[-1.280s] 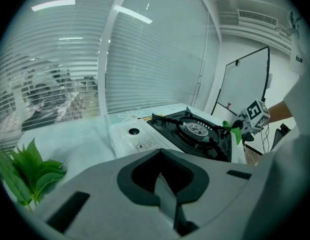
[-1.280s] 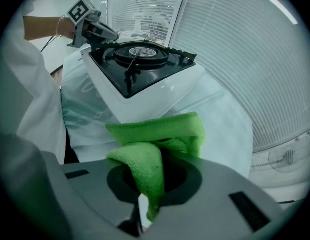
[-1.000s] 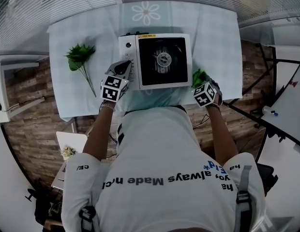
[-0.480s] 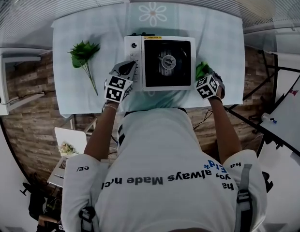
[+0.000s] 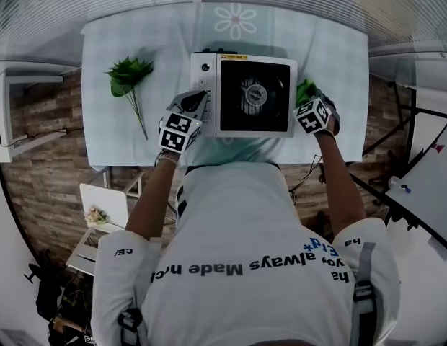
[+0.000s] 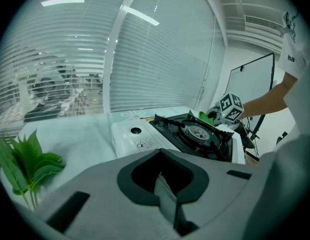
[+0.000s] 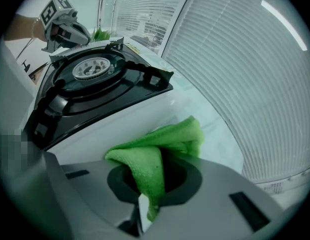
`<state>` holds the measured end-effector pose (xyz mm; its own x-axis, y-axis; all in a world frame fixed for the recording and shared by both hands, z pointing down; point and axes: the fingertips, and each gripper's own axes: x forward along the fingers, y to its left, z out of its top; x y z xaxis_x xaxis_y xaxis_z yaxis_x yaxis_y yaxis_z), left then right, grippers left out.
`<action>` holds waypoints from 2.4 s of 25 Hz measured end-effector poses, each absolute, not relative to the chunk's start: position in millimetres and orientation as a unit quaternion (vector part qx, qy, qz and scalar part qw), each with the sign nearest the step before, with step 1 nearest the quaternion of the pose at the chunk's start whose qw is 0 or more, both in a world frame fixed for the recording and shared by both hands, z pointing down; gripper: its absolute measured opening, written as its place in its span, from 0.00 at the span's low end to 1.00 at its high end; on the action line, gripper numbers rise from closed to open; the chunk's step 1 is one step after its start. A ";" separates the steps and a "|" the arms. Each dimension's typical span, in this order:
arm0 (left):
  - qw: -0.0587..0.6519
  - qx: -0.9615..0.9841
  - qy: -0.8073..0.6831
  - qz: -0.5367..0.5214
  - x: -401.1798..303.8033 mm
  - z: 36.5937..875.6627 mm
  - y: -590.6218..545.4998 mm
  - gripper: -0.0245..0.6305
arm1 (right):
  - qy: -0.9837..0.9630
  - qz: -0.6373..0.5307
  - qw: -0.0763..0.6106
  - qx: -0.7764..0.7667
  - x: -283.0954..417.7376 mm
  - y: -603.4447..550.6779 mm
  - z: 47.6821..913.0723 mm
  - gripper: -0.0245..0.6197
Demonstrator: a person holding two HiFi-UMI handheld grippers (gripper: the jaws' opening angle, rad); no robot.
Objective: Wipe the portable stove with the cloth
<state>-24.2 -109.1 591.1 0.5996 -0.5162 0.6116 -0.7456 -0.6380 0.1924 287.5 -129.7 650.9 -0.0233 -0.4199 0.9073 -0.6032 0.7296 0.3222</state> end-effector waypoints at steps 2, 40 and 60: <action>0.221 0.866 -0.365 0.260 -24.6 591.0 -109.1 0.06 | -0.712 0.070 0.601 0.357 287.0 -140.8 650.5 0.07; 0.241 0.846 -0.408 0.245 -43.4 593.8 -90.2 0.06 | -0.745 -0.119 0.638 0.153 247.4 -272.5 642.4 0.07; 0.261 0.841 -0.414 0.229 -57.7 588.9 -59.3 0.06 | -0.778 -0.079 0.623 0.010 133.2 -267.1 651.2 0.07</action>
<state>-57.7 -59.3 588.9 0.5513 -0.5773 0.6023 -0.8170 -0.5200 0.2493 133.2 -267.1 651.2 -0.2236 -0.1143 0.9680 0.0837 0.9872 0.1359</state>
